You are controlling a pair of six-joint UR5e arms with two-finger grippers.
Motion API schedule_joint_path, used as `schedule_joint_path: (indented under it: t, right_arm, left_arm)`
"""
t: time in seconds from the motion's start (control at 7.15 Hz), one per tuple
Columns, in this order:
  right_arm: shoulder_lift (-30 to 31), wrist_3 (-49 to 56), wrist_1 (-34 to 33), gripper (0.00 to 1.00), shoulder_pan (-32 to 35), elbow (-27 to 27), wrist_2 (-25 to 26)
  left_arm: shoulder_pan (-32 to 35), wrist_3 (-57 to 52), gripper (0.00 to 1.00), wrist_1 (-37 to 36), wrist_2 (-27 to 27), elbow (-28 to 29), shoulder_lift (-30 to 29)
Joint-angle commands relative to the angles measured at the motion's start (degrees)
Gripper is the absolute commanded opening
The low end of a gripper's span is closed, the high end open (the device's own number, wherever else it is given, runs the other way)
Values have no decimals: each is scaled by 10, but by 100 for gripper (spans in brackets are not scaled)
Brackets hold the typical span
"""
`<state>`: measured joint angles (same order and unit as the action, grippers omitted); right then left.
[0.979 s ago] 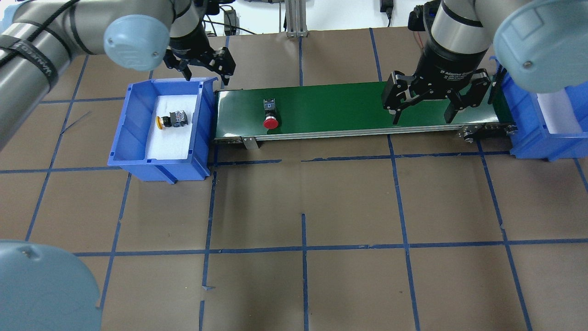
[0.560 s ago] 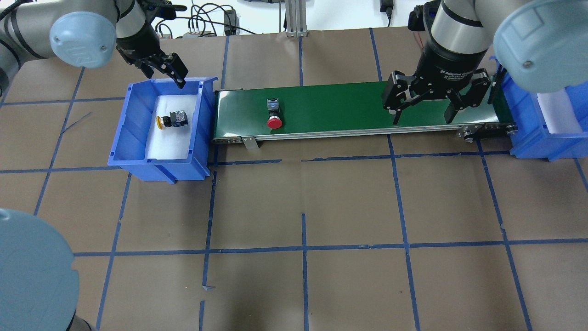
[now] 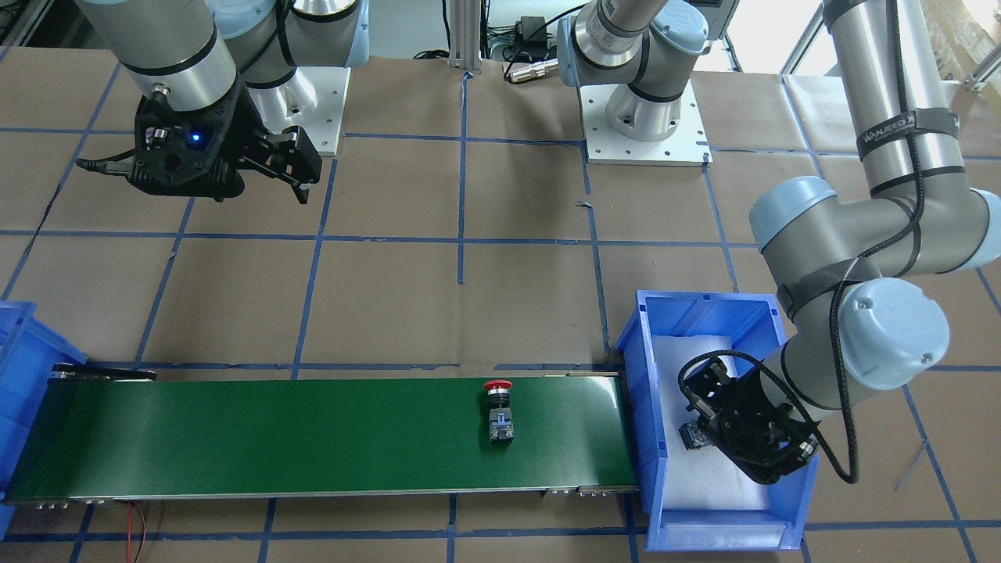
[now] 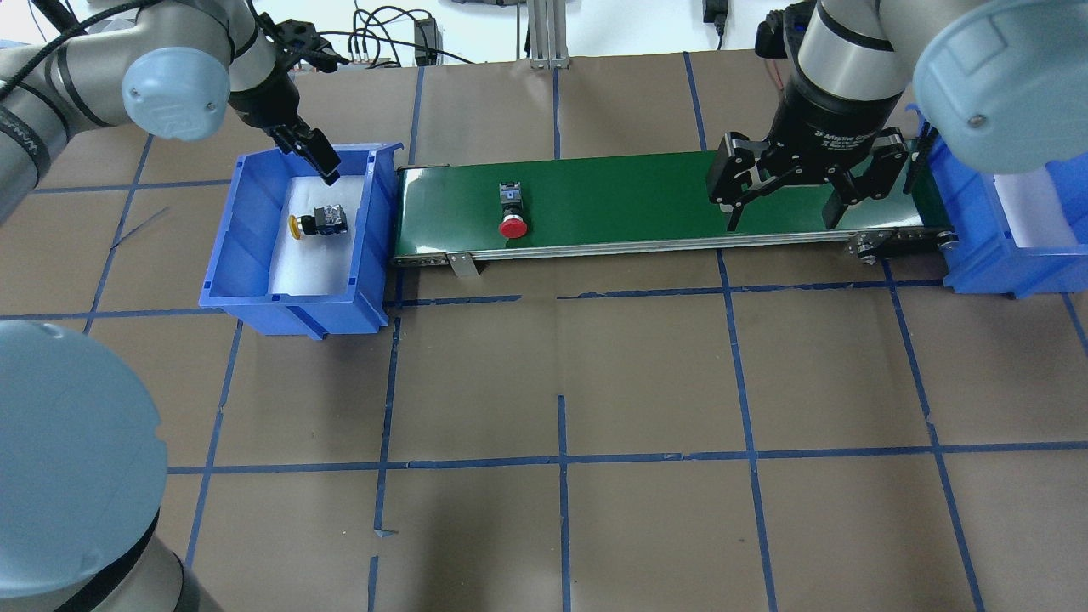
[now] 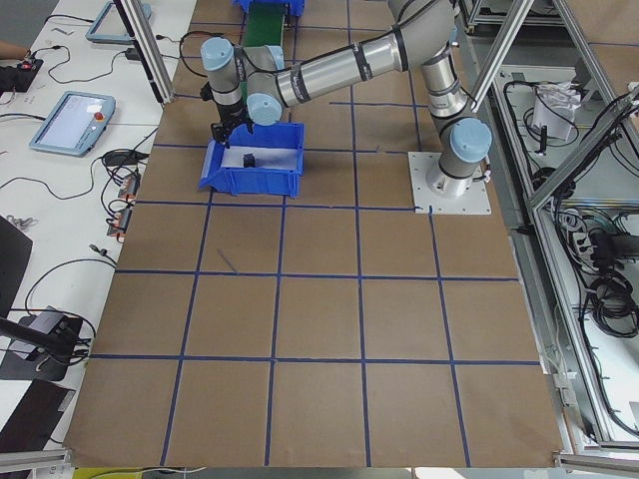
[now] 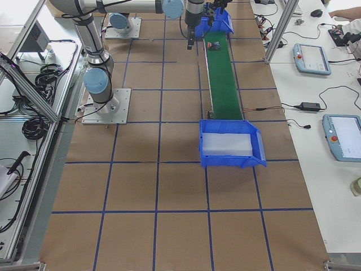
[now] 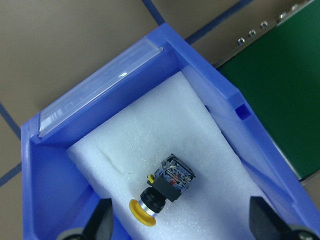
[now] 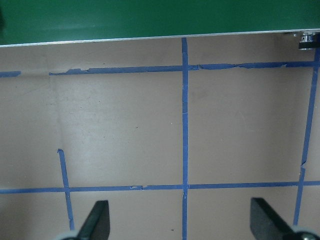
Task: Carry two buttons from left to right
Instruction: 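Move the left gripper back into the bin and grasp the yellow button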
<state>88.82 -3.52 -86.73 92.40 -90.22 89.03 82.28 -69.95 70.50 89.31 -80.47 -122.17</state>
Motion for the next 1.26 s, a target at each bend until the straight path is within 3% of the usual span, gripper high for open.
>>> schedule_joint_path:
  t: [0.0, 0.28, 0.42, 0.56, 0.7, 0.84, 0.98, 1.12]
  right_arm:
    - [-1, 1, 1, 100, 0, 0, 1]
    - [0, 0, 1, 100, 0, 0, 1]
    - [-1, 0, 2, 100, 0, 0, 1]
    - [-1, 0, 2, 100, 0, 0, 1]
    - [-1, 1, 2, 100, -1, 0, 1]
    - [0, 1, 2, 100, 0, 0, 1]
    - [-1, 2, 2, 100, 0, 0, 1]
    - [-1, 1, 2, 100, 0, 0, 1]
  left_arm:
    - [1, -75, 96, 0, 26, -13, -19]
    - [1, -74, 94, -1, 39, -14, -30]
    - [5, -66, 88, -2, 38, -18, -39]
    - [6, -69, 73, -5, 39, -20, -40]
    - [6, -69, 47, -10, 39, -19, -40]
    - [6, -69, 29, -10, 39, -12, -40]
    - [3, -58, 20, -10, 34, -12, -29]
    - [2, -7, 20, -10, 33, -7, -11]
